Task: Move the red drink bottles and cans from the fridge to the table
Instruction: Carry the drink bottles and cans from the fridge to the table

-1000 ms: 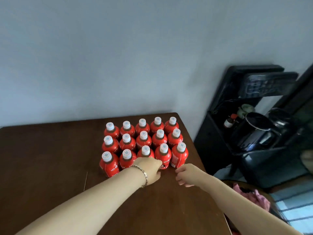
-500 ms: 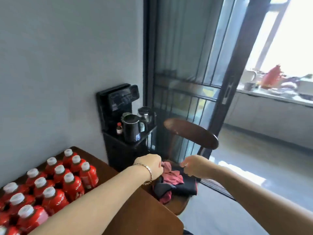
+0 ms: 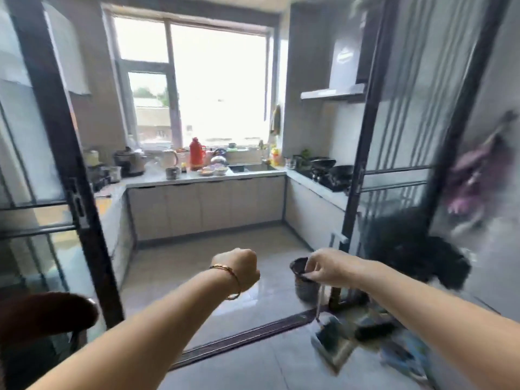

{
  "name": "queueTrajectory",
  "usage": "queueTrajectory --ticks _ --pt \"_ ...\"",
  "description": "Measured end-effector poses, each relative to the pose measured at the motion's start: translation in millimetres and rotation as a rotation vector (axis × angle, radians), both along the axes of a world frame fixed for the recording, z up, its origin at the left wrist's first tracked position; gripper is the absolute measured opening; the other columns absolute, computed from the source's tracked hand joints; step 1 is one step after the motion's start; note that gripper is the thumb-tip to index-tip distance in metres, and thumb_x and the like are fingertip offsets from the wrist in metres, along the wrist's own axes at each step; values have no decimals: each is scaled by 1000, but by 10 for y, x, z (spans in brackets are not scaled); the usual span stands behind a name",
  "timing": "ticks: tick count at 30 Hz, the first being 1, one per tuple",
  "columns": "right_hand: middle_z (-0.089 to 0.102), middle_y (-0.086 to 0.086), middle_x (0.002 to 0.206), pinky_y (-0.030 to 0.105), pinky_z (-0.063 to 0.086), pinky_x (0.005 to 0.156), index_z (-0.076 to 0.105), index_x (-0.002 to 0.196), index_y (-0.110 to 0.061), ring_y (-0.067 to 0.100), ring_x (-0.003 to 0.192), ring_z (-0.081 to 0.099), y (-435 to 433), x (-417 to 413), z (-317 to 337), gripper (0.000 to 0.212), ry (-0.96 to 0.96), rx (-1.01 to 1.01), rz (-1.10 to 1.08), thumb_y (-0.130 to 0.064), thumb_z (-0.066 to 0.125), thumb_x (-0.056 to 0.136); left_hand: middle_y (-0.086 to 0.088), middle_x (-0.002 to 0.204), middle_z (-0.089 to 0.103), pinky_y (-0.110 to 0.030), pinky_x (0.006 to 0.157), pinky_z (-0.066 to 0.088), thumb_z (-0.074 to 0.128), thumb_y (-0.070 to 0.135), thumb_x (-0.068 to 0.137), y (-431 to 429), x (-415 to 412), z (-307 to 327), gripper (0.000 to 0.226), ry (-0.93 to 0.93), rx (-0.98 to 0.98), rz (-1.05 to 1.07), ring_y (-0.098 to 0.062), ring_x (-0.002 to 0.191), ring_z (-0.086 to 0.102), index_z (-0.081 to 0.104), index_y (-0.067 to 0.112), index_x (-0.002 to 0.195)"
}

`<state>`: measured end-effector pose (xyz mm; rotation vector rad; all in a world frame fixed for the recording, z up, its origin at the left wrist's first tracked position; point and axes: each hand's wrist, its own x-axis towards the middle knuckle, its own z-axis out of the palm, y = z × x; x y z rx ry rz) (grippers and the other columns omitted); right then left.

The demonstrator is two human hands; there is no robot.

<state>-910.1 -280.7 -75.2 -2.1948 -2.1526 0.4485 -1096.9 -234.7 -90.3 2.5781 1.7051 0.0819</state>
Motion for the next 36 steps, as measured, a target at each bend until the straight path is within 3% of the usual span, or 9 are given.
queueTrajectory --ticks 7,16,22,26,28,32,36 --pt "62 4 116 37 50 92 62 116 -16 25 106 60 -58 2148 407 28 -84 57 -293 -18 48 91 -8 117 63 -33 85 50 39 21 94 457 2481 266 30 -24 46 -304 -27 107 60 63 12 111" --pt "57 3 125 29 45 82 61 117 -18 24 111 56 -68 4249 634 31 -149 100 -661 -13 44 92 -5 107 65 -30 68 43 41 24 93 1005 5147 525 27 10 151 -639 -27 98 62 62 12 103" --pt "60 2 122 27 43 76 64 113 -18 24 108 58 -145 5440 936 28 -165 150 -927 -15 45 93 -6 121 60 -35 85 47 41 24 94 1193 6799 853 31 43 214 -854 -26 111 58 59 12 117" --pt "61 4 117 23 42 69 66 113 -14 23 99 58 -270 6065 1062 27 -159 177 -1052 -13 47 93 -1 121 60 -35 72 44 41 19 93 1183 7716 985 31 81 285 -967 -25 112 58 60 14 117" --pt "64 5 118 25 45 75 67 111 -14 23 103 59 -330 6388 1082 27 -165 199 -1093 -14 49 92 2 120 62 -33 70 42 41 18 93 1162 8120 1033 30 14 288 -992 -23 111 59 60 18 116" --pt "61 3 124 24 40 79 63 117 -17 23 111 57 -453 7259 1007 29 -209 199 -1180 -15 49 92 -2 115 64 -33 79 47 38 23 94 1046 8966 1066 29 -150 256 -1065 -25 104 61 59 18 113" --pt "61 4 123 34 48 91 60 118 -16 24 109 58 -500 8166 894 29 -166 256 -1240 -21 52 91 -6 110 65 -34 79 50 37 19 94 927 9764 999 28 -203 242 -1098 -28 99 63 60 14 110"
